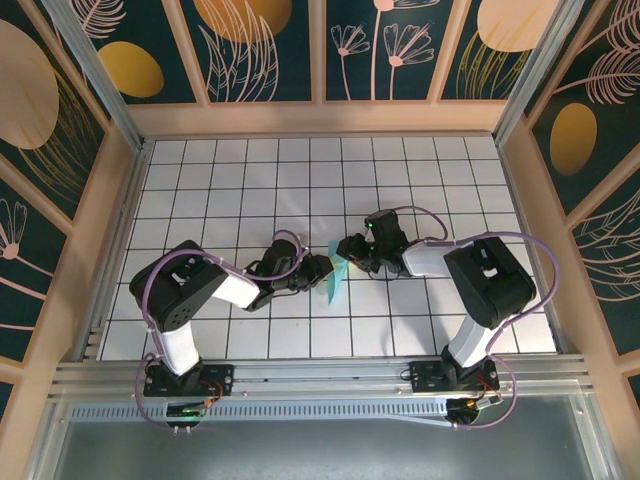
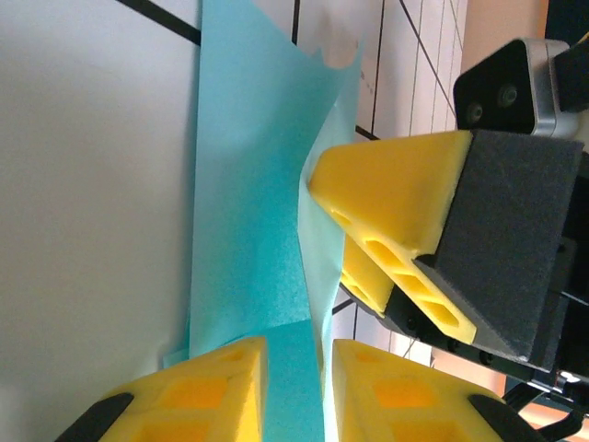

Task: Fold a paper plane with a square sheet of paper (fold left side to right side)
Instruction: Fold the wing for the fifth time at the center of the table.

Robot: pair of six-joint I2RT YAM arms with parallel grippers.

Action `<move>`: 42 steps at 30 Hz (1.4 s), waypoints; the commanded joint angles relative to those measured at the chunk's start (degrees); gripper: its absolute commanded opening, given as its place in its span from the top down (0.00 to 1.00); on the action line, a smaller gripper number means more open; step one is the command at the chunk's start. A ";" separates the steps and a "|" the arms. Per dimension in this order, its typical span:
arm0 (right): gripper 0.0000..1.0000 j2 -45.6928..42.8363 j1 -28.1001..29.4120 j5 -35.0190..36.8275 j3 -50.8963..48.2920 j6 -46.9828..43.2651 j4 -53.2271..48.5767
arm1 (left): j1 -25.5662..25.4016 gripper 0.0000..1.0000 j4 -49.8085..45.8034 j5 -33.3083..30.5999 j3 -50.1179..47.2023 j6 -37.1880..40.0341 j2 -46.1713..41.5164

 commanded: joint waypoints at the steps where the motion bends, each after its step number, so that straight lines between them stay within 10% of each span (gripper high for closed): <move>1: 0.58 1.82 1.26 1.23 0.66 -0.56 -2.08 | 0.59 0.75 -0.80 -0.26 0.48 1.41 -0.73; 42: 0.58 1.17 1.55 1.46 2.01 -1.58 -3.94 | 0.70 0.97 -13.50 -5.21 5.65 6.68 3.62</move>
